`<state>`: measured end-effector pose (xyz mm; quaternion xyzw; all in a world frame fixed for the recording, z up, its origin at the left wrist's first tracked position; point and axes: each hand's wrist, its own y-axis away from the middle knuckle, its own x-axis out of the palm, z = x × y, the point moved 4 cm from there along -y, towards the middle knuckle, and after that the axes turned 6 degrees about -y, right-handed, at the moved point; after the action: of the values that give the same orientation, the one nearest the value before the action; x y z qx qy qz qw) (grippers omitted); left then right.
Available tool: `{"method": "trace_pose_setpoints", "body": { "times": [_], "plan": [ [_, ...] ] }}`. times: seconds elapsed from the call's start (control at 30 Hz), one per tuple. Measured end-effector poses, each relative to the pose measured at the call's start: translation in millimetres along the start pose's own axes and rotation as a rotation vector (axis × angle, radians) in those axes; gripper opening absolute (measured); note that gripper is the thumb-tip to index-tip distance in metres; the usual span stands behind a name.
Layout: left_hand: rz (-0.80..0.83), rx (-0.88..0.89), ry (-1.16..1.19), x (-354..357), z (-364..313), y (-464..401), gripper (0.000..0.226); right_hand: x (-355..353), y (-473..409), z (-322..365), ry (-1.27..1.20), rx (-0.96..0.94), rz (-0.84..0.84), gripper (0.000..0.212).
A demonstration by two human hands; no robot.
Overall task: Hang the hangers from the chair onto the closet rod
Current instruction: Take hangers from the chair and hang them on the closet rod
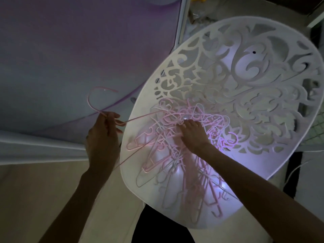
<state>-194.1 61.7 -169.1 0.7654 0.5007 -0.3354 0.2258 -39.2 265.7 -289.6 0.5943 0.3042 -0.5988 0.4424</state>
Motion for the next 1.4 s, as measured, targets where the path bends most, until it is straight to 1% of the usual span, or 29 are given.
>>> {"method": "trace_pose_setpoints", "body": {
  "times": [0.07, 0.13, 0.17, 0.23, 0.3, 0.37, 0.43, 0.5, 0.6, 0.7, 0.77, 0.83, 0.9, 0.97, 1.03, 1.13, 1.23, 1.27, 1.3, 1.4],
  "plan": [
    [-0.039, -0.009, -0.028, 0, -6, 5, 0.028, -4, -6, -3, 0.074, 0.028, 0.016, 0.046],
    [-0.080, -0.011, -0.037, -5, -11, 9, 0.028, -9, -8, 0, 0.102, 0.011, 0.022, 0.041],
    [-0.091, -0.010, -0.023, -7, -12, 9, 0.027, -9, -6, -2, 0.073, 0.005, 0.041, 0.036],
    [-0.111, -0.019, 0.029, -10, -14, 9, 0.028, -10, 4, -8, -0.087, 0.012, 0.054, 0.023],
    [-0.129, -0.024, 0.079, -15, -14, 9, 0.030, -17, 15, -16, -0.259, 0.056, -0.048, 0.011],
    [-0.147, -0.015, 0.111, -18, -19, 11, 0.030, -25, 28, -26, -0.360, 0.043, -0.116, 0.014],
    [-0.165, -0.017, 0.136, -22, -25, 16, 0.031, -33, 44, -32, -0.398, -0.011, -0.121, 0.017],
    [-0.156, -0.069, 0.200, -23, -32, 19, 0.032, -41, 63, -38, -0.409, -0.041, -0.132, 0.017],
    [-0.105, -0.166, 0.298, -16, -32, 19, 0.032, -54, 80, -42, -0.439, -0.030, -0.160, 0.016],
    [-0.011, -0.173, 0.262, -5, -29, 18, 0.032, -67, 78, -40, -0.434, -0.025, -0.207, 0.014],
    [0.044, -0.174, 0.221, 0, -24, 18, 0.032, -71, 71, -38, -0.442, 0.067, -0.212, 0.016],
    [0.078, -0.155, 0.181, 2, -17, 19, 0.031, -73, 62, -35, -0.413, 0.147, -0.198, 0.026],
    [0.109, -0.138, 0.149, 2, -9, 24, 0.029, -69, 54, -31, -0.338, 0.124, -0.179, 0.040],
    [0.134, -0.143, 0.130, 2, 1, 32, 0.028, -63, 50, -30, -0.338, 0.105, -0.169, 0.046],
    [0.136, -0.168, 0.140, 1, 11, 43, 0.027, -55, 48, -29, -0.376, 0.096, -0.157, 0.045],
    [0.140, -0.246, 0.171, 1, 27, 60, 0.031, -53, 46, -19, -0.368, 0.132, -0.063, 0.029],
    [0.158, -0.311, 0.196, 0, 44, 74, 0.045, -60, 39, -9, -0.369, 0.212, 0.041, 0.036],
    [0.147, -0.337, 0.204, -3, 52, 81, 0.047, -60, 38, -6, -0.369, 0.251, 0.078, 0.034],
    [0.141, -0.350, 0.207, -4, 55, 82, 0.047, -60, 34, -8, -0.373, 0.308, 0.094, 0.031],
    [0.087, -0.361, 0.186, -11, 71, 91, 0.030, -52, 31, -5, -0.367, 0.433, 0.141, 0.029]
  ]
}}
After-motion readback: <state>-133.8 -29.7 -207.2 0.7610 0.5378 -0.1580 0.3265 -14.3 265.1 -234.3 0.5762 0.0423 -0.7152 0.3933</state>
